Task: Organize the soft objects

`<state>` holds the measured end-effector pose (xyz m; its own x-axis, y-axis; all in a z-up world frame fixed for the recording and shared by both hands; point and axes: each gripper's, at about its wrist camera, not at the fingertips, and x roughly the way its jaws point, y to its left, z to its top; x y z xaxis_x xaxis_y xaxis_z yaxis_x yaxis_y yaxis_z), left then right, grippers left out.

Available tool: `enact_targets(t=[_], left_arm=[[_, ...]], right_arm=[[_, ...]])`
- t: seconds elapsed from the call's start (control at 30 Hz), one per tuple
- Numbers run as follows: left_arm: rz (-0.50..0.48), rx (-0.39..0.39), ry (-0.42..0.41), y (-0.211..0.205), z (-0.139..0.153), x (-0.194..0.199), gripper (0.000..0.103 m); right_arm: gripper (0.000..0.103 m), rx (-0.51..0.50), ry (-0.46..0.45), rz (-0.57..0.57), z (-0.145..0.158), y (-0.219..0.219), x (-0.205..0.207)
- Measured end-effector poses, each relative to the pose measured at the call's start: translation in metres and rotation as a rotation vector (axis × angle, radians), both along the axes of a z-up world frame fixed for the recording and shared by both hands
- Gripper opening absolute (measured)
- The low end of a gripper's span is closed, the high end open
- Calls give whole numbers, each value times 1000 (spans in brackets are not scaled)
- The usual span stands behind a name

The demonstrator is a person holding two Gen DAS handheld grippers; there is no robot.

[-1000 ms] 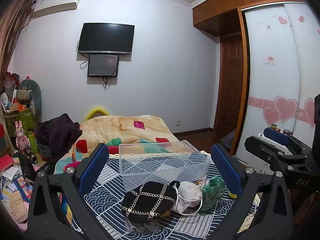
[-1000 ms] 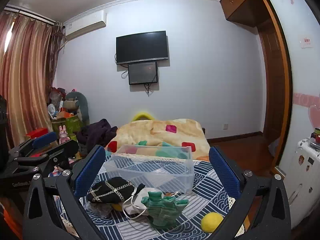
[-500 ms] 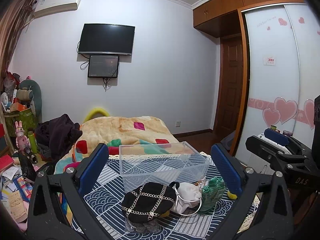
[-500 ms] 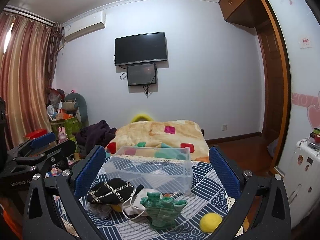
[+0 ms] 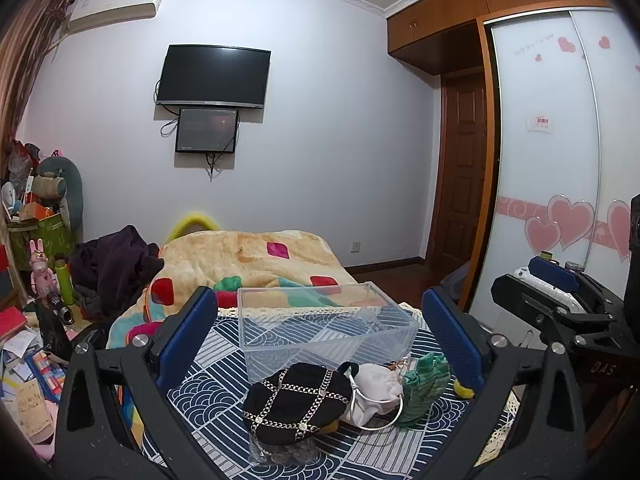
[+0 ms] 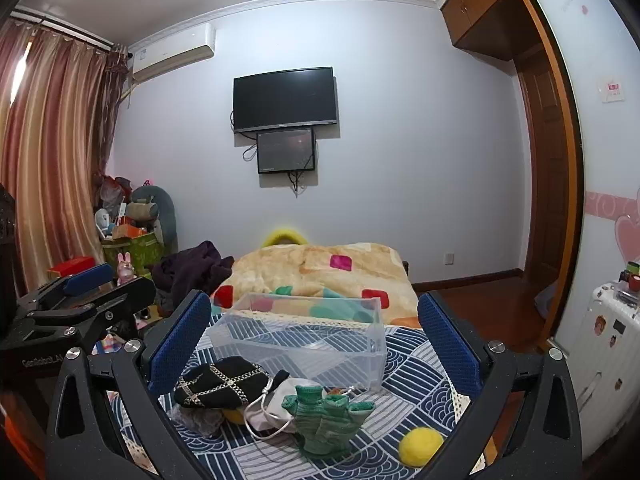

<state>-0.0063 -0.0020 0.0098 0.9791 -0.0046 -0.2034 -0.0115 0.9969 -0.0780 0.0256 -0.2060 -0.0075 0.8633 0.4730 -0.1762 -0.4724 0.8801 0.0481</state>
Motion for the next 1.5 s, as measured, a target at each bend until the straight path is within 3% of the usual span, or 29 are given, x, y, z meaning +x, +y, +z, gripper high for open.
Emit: enact_targets(t=[1.13,1.3,1.5], left_arm=[[-19,1,11,0,-3,2,103],[-32,1,69,3,-18,12,103],[-12,-29,230,18,-56,45,103]], right_arm=[[103,2,-6,-13,-3,0,1],[103,-6,16,-22,-10,-1,7],[103,-19,136,12,-33,-5,20]])
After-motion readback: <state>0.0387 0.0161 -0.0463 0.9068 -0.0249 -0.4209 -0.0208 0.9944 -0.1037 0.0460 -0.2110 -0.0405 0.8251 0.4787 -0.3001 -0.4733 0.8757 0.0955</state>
